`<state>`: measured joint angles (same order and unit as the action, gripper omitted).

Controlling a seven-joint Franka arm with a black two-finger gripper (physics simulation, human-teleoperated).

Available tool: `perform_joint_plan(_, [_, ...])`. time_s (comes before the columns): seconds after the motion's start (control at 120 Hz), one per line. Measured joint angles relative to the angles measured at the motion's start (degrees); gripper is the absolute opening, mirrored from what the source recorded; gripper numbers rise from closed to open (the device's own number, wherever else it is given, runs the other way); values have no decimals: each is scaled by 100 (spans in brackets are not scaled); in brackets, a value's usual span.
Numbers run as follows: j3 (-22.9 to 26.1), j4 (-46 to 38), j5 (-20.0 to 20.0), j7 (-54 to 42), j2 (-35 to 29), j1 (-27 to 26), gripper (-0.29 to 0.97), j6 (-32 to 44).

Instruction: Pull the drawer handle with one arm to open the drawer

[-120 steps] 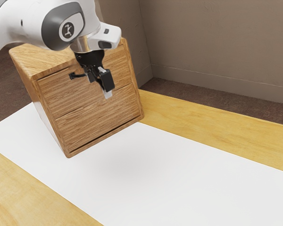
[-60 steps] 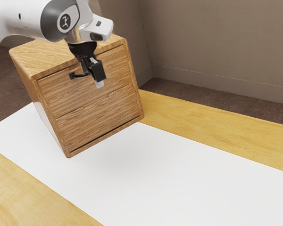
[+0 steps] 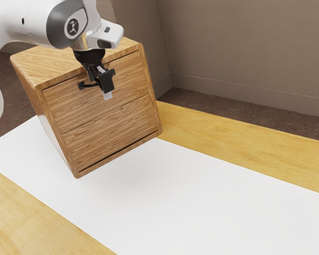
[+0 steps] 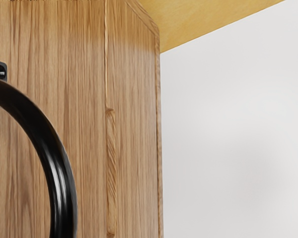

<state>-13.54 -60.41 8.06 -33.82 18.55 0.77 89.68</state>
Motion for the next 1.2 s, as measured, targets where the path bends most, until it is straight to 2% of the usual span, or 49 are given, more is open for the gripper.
perform_joint_plan(0.658, [-1,-57,-88,-167,84,-22,68,99])
perform_joint_plan(1.2, [-46,-353,-249,115,-179,-341,68,-185])
